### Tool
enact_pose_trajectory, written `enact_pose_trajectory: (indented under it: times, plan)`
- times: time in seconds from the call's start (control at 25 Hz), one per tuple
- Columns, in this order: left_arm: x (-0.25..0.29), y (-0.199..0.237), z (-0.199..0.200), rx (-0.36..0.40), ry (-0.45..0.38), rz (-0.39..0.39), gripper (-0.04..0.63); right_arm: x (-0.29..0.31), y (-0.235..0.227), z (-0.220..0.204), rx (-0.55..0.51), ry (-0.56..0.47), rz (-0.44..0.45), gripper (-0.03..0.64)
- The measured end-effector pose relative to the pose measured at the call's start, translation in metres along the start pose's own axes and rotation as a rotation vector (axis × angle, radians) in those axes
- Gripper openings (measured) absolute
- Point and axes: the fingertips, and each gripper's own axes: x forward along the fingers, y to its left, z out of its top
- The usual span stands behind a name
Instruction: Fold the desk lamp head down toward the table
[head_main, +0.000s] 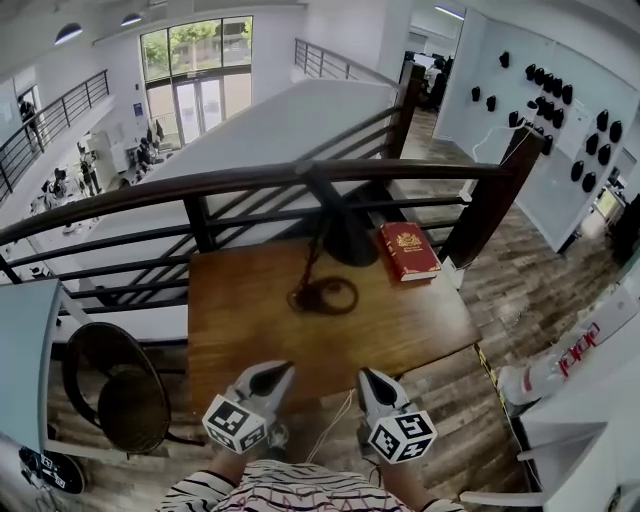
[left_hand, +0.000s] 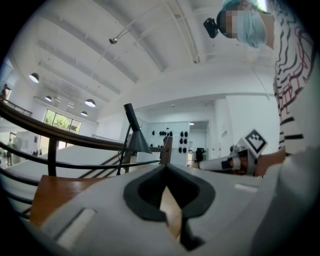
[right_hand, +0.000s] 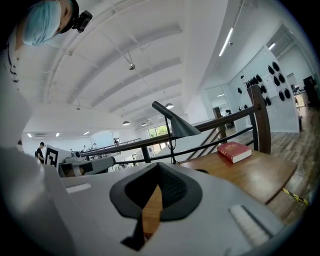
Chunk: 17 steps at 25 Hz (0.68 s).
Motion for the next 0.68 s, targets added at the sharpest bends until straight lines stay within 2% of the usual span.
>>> enact_pose_trajectory:
  times: [0.24, 0.44, 0.68]
  plan:
    - [-0.005, -0.006, -0.008, -0.031, 0.019, 0.041, 0.002, -0.006, 0.001, -0.007, -0.002, 0.018, 0.018, 0.0]
    - [-0.006, -0.012, -0.014, -0.028, 0.027, 0.072, 0.002, -0.012, -0.004, -0.012, -0.009, 0.027, 0.029, 0.0]
    - [-0.001, -0.019, -0.018, -0.04, 0.041, 0.084, 0.002, -0.016, -0.013, -0.013, -0.014, 0.045, 0.035, 0.0]
